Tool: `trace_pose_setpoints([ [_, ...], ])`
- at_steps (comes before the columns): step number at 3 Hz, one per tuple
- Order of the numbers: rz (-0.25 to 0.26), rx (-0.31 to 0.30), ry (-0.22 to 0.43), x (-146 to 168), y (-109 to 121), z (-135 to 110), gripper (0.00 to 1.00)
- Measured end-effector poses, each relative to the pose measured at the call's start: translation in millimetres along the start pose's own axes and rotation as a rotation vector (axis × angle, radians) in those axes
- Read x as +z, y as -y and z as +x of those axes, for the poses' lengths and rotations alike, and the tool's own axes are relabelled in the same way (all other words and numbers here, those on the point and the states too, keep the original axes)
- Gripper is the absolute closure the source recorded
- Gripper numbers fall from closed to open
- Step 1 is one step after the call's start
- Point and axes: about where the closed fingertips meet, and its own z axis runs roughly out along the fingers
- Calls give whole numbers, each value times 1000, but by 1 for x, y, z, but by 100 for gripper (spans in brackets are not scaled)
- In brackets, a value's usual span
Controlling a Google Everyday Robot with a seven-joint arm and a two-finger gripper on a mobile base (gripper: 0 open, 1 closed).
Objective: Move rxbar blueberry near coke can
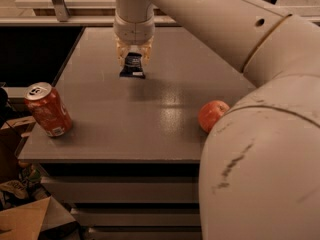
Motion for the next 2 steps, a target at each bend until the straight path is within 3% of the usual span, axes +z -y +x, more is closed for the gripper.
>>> trace_pose_setpoints([
  [2, -81, -20, -70, -2, -37, 44, 100],
])
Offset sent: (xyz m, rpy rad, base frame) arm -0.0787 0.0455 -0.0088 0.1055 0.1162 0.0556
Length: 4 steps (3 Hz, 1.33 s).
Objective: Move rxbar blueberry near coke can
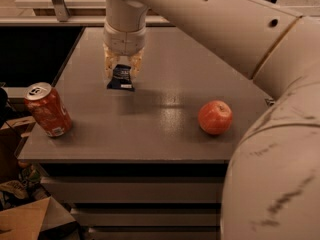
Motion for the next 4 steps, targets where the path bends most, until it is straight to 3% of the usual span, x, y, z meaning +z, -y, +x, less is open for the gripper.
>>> trace_pose_setpoints([
  [4, -67, 19, -46, -3, -47, 59, 100],
])
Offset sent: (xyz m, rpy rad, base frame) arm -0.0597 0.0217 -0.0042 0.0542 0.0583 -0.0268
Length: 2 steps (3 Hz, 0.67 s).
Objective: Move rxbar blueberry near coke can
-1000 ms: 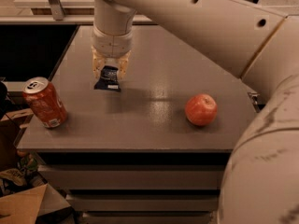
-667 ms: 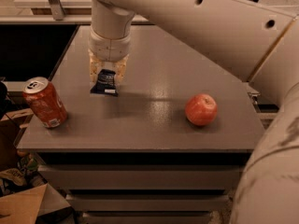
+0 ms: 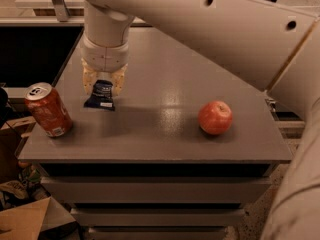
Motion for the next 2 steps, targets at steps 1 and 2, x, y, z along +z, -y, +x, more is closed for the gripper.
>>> trace_pose_setpoints([
  [1, -27, -5, -25, 8, -14, 10, 100],
  [2, -44, 2, -47, 18, -20, 18, 100],
])
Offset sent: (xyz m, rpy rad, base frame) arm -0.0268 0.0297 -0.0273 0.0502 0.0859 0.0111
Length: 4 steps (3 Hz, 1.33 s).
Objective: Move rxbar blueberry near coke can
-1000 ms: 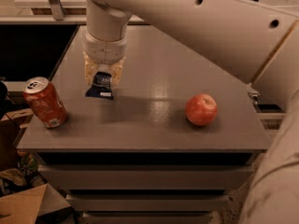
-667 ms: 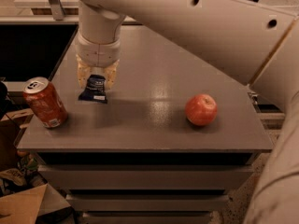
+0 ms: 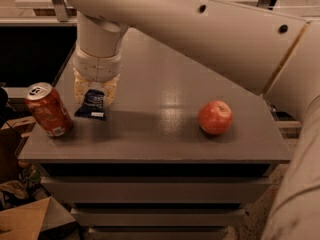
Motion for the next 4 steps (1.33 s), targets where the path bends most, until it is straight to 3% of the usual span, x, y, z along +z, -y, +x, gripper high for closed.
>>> trace_pose_setpoints([
  [1, -10, 14, -5, 5, 1, 4, 82],
  [4, -2, 60, -9, 13, 10, 4, 13],
])
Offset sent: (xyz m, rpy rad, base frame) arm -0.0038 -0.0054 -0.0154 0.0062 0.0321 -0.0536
